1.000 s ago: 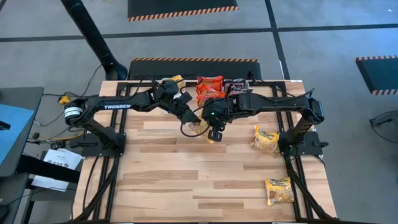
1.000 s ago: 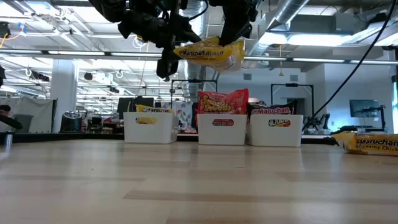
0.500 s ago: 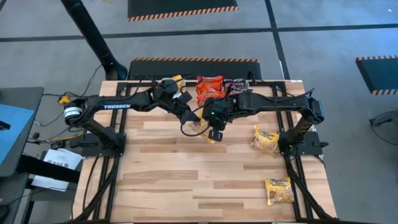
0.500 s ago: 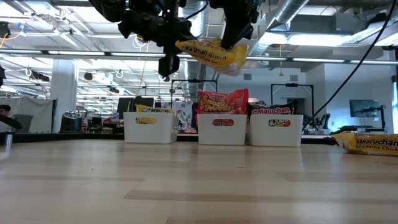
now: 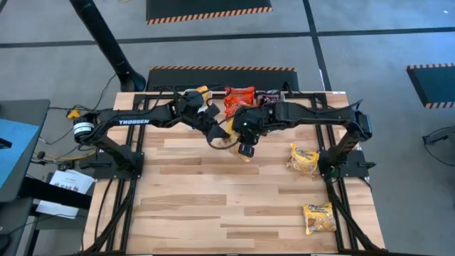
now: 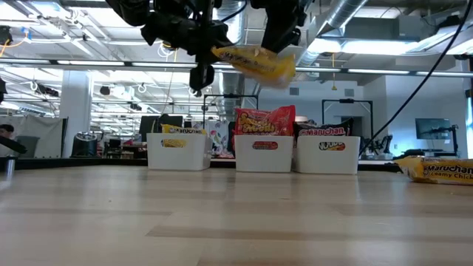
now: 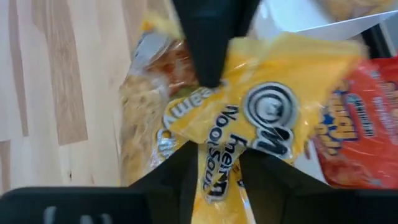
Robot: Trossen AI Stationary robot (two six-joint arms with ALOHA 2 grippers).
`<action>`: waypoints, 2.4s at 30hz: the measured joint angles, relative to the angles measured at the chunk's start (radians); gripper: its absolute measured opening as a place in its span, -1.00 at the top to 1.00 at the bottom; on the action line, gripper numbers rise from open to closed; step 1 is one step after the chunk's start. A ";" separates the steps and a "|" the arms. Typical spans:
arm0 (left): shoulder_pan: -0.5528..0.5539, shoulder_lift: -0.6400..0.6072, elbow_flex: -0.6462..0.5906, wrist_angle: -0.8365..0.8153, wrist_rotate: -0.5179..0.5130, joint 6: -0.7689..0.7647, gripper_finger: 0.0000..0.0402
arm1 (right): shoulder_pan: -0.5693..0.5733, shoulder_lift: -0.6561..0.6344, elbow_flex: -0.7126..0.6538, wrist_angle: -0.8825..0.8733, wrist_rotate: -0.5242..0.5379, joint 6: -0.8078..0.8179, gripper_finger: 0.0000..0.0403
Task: Sort Maruchan noodles
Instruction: Put the yellow noodle pack into the left white bin
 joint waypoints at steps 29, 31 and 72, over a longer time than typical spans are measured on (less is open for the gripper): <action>0.189 -0.056 0.000 -0.016 -0.002 0.086 1.00 | -0.120 -0.134 0.001 -0.089 0.006 0.001 0.10; 0.231 -0.094 0.000 -0.032 -0.017 0.115 1.00 | -0.119 -0.134 0.001 -0.098 0.004 -0.007 0.10; 0.456 -0.177 -0.517 0.611 -0.468 0.134 1.00 | -0.210 -0.133 0.000 -0.113 0.003 -0.128 0.12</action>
